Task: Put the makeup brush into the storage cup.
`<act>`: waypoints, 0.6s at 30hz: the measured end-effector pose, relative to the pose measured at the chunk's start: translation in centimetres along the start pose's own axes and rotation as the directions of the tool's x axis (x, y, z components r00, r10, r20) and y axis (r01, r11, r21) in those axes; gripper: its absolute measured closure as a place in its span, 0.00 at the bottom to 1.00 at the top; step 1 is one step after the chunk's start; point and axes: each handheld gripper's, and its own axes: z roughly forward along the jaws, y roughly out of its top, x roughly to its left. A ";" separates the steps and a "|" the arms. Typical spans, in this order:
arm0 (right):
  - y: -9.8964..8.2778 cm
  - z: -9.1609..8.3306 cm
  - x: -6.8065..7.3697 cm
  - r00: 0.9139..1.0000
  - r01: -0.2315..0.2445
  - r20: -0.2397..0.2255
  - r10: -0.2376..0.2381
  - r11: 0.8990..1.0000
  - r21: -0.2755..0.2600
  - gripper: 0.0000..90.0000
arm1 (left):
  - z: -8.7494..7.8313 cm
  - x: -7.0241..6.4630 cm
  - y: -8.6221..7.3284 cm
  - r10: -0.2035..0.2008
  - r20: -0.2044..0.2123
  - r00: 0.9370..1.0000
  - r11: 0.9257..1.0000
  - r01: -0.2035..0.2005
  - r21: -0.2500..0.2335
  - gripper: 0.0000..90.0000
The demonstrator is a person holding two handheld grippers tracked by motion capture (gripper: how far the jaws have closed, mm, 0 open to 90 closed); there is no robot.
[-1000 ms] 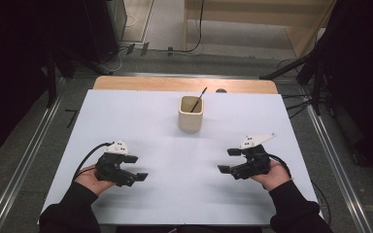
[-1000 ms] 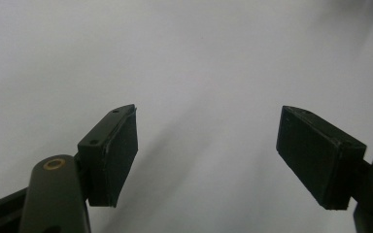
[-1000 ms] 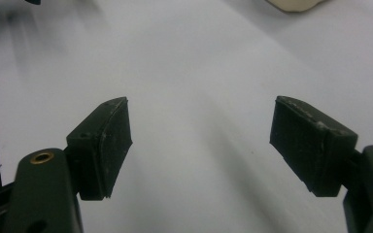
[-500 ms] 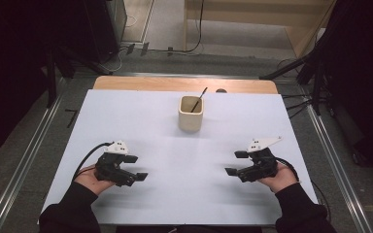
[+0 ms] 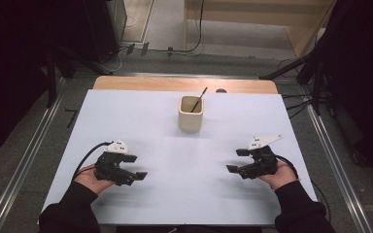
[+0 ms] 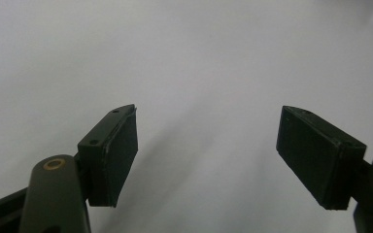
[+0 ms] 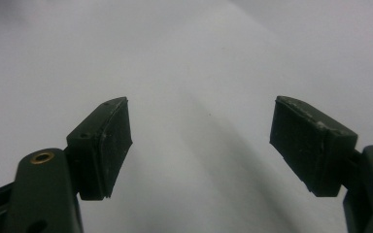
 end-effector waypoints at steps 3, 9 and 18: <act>0.0 0.1 0.0 1.000 -0.003 0.000 0.003 1.000 0.003 0.27 | 0.0 0.1 0.0 -0.005 -0.004 1.000 1.000 0.005 -0.001 0.26; -0.1 0.2 0.1 1.000 0.000 -0.005 0.000 1.000 0.006 0.27 | 0.1 0.2 0.0 -0.009 -0.007 1.000 1.000 0.009 0.001 0.26; -0.1 0.2 0.1 1.000 0.002 -0.007 -0.002 1.000 0.010 0.27 | 0.2 0.2 0.0 -0.011 -0.004 1.000 1.000 0.011 0.006 0.26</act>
